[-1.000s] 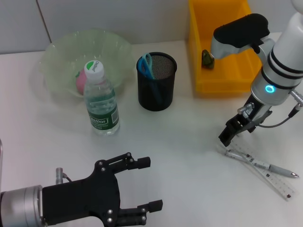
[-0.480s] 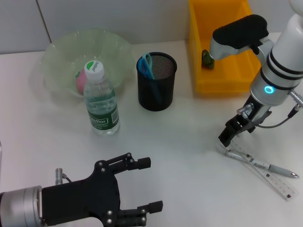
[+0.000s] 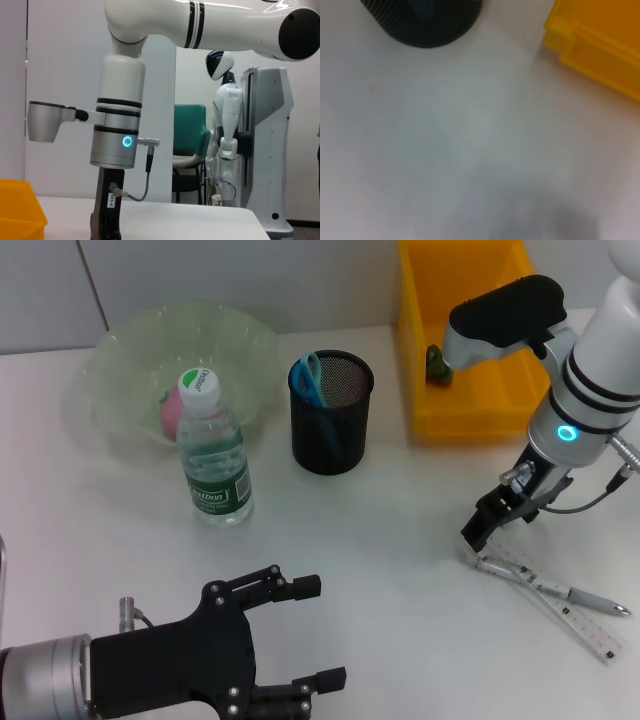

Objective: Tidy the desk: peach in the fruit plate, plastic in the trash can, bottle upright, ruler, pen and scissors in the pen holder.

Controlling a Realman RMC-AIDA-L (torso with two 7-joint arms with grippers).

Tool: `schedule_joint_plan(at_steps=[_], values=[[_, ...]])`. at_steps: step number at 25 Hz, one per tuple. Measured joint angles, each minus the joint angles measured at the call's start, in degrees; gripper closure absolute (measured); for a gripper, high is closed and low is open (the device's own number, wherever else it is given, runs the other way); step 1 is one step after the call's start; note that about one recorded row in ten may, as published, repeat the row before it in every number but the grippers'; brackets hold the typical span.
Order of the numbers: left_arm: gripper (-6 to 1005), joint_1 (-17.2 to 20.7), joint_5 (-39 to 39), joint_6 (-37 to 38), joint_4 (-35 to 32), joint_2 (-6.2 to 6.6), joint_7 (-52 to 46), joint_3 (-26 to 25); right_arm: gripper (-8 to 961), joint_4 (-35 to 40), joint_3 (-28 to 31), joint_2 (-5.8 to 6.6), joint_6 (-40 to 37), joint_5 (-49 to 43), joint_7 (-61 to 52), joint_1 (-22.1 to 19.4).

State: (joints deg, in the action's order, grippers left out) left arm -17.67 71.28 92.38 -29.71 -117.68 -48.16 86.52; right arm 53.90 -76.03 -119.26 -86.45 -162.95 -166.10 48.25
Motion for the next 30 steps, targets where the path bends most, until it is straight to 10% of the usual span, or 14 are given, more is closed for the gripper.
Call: schedule_joint_plan(at_steps=[30], values=[[181,-0.15,0.00,0.43,0.00,0.00,0.09,-0.16,277,-0.46,-0.43,0.00,0.76,0.00,0.01,-0.10]])
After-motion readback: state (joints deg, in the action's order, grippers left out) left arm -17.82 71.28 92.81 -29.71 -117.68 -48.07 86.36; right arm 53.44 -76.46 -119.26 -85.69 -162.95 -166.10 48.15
